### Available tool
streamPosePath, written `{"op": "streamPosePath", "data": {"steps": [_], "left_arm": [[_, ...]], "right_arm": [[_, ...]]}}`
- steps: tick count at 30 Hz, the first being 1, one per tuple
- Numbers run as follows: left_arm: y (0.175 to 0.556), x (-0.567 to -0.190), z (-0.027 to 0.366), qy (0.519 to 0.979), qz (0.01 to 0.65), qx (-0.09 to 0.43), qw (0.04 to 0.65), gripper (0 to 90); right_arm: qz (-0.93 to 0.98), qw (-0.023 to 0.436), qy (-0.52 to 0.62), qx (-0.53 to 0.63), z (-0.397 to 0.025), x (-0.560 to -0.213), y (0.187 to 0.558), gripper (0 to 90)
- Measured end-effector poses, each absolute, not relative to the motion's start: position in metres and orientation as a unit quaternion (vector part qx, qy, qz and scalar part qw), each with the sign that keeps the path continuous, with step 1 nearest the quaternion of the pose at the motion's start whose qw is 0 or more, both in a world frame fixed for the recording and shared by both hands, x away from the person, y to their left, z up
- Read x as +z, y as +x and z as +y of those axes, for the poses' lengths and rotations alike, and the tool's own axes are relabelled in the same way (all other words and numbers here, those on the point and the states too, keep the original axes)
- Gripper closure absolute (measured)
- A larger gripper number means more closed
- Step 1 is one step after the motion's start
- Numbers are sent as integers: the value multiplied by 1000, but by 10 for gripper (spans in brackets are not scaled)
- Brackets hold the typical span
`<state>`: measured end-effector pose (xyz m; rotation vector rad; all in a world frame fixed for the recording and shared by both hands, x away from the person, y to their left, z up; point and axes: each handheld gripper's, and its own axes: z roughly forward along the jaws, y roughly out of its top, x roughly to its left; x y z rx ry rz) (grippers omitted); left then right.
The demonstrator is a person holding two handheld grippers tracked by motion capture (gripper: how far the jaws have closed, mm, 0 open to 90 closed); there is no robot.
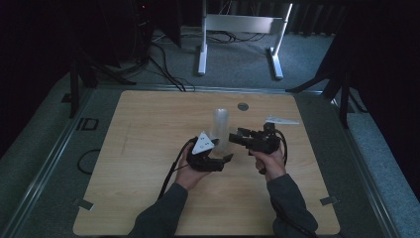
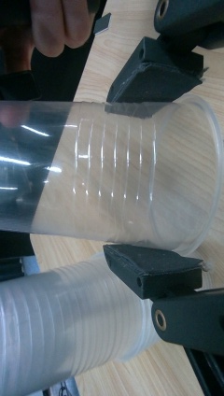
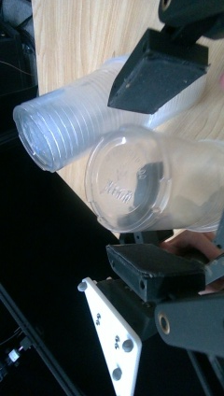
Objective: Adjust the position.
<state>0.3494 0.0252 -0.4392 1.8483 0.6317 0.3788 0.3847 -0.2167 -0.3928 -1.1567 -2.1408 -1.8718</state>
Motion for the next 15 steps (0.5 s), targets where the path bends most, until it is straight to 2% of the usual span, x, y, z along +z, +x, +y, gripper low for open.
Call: {"op": "streamPosePath", "data": {"steps": [8,15], "left_arm": [[350,-438,31,781,266,161,541,275],[350,-438,33,783,265,161,539,276]], "right_arm": [[-717,9,-367,-593,-223,-386,383,220],[-748,-22,-350,-564,-230,-377,380,156]]}}
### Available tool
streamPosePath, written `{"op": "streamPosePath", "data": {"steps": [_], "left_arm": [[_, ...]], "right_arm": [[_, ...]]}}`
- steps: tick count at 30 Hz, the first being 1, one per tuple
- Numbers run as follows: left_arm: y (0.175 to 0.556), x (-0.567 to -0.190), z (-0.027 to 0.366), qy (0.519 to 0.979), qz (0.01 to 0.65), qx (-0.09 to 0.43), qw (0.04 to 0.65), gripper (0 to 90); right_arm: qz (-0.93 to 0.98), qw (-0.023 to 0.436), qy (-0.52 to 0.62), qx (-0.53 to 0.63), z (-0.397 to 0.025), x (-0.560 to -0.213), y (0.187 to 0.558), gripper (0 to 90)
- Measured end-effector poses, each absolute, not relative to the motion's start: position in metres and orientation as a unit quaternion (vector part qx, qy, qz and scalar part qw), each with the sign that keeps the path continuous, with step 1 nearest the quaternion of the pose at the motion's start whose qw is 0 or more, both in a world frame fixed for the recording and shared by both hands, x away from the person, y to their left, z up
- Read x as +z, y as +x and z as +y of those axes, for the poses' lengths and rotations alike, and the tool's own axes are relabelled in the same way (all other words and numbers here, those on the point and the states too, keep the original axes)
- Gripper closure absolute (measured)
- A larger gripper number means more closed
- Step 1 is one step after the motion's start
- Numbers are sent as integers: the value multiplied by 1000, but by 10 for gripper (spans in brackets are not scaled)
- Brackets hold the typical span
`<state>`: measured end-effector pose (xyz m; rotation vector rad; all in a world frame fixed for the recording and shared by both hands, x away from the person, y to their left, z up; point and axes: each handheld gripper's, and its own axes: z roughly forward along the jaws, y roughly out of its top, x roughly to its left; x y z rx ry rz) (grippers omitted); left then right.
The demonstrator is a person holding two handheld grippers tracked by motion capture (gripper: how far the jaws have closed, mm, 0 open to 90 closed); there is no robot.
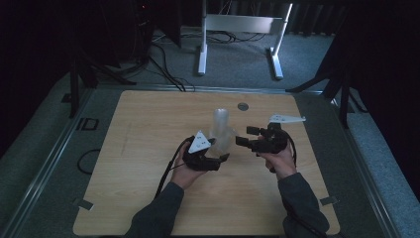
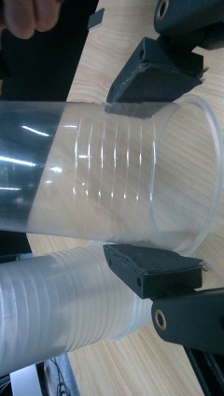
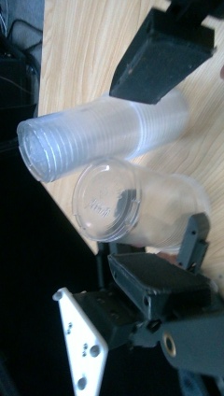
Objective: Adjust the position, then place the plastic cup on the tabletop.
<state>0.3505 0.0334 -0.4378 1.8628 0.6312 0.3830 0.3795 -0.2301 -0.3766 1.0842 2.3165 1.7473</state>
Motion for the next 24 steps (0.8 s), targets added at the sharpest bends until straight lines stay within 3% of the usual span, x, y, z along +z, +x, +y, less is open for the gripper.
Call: {"op": "streamPosePath", "data": {"steps": [13,24], "left_arm": [[351,-435,40,798,253,156,525,278],[350,-431,40,818,226,148,508,278]], "right_arm": [[814,69,306,489,-234,-361,376,154],[863,107,249,427,-228,-350,371,302]]}}
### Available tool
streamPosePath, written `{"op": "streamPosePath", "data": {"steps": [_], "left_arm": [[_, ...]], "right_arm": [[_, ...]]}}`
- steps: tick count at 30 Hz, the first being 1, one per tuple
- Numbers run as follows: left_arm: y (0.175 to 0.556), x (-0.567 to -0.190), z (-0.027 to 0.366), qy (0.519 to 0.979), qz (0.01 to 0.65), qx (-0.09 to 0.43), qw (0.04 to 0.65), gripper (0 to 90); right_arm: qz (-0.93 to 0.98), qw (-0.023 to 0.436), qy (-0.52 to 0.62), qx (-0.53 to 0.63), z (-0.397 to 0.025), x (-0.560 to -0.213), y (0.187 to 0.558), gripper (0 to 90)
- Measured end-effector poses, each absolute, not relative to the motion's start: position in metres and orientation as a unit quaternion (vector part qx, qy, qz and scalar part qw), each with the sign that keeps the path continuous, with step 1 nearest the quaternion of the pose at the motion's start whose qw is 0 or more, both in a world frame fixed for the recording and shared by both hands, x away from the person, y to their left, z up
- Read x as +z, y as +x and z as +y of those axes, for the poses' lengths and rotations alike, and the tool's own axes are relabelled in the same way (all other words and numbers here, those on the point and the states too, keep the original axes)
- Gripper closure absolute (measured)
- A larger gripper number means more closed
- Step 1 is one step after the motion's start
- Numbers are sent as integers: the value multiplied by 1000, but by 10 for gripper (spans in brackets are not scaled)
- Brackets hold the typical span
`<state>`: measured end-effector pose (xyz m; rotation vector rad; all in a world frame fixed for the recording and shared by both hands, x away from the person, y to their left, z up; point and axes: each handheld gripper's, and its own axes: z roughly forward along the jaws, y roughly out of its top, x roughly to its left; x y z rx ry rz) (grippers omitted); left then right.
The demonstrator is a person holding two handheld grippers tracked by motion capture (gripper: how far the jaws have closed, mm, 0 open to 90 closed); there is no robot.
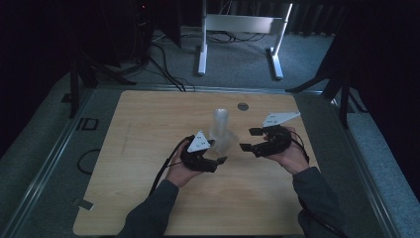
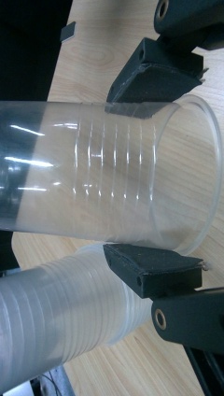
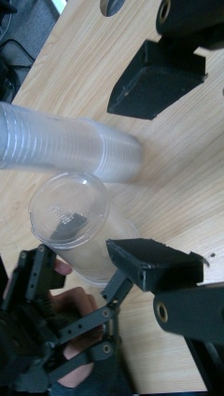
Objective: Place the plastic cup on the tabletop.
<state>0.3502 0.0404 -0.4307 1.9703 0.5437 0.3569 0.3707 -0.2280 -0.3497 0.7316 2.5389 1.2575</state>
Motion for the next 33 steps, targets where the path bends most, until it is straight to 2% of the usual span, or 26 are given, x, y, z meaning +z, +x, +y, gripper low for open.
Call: {"op": "streamPosePath", "data": {"steps": [12,18,33], "left_arm": [[350,-431,41,835,204,145,490,279],[349,-433,39,845,191,143,479,279],[348,-433,34,864,163,130,459,283]], "right_arm": [[903,127,193,363,-220,-345,366,386],[921,141,166,322,-213,-343,362,388],[939,133,138,286,-207,-342,360,404]]}}
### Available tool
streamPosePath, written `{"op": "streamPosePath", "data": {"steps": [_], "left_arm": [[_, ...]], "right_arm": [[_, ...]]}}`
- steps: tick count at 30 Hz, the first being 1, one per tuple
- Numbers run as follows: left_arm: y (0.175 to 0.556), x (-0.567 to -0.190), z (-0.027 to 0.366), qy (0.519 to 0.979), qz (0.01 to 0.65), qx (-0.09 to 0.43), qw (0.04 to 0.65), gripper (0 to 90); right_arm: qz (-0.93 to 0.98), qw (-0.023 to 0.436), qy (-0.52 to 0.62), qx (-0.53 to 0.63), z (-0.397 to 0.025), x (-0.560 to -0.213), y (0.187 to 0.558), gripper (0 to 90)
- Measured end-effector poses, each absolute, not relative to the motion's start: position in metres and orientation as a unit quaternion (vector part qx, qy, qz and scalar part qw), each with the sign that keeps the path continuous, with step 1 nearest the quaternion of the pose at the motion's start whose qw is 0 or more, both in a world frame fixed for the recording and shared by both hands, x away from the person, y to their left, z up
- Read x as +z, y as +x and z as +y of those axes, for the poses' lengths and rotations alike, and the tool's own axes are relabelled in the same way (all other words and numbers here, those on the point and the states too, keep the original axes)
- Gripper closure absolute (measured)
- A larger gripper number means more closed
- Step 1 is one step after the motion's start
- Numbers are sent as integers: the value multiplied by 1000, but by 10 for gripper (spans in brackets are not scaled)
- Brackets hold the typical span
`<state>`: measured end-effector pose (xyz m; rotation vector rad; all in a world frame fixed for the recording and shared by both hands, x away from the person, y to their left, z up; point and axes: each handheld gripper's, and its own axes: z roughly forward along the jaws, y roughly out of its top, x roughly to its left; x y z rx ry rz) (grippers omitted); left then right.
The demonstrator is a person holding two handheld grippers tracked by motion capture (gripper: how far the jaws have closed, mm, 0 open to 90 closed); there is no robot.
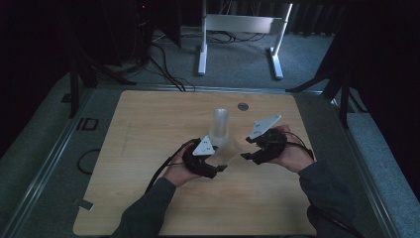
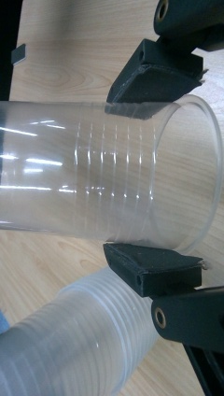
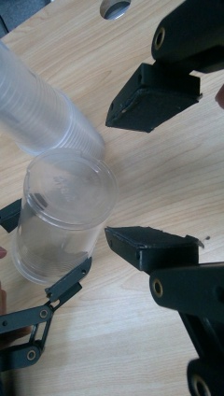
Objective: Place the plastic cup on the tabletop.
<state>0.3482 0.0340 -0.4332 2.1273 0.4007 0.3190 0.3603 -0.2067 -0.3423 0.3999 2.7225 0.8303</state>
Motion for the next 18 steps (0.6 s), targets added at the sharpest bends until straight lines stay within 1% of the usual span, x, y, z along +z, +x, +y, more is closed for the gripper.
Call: {"op": "streamPosePath", "data": {"steps": [18], "left_arm": [[347,-437,29,887,135,128,423,284]], "right_arm": [[964,126,94,213,-196,-336,358,418]]}}
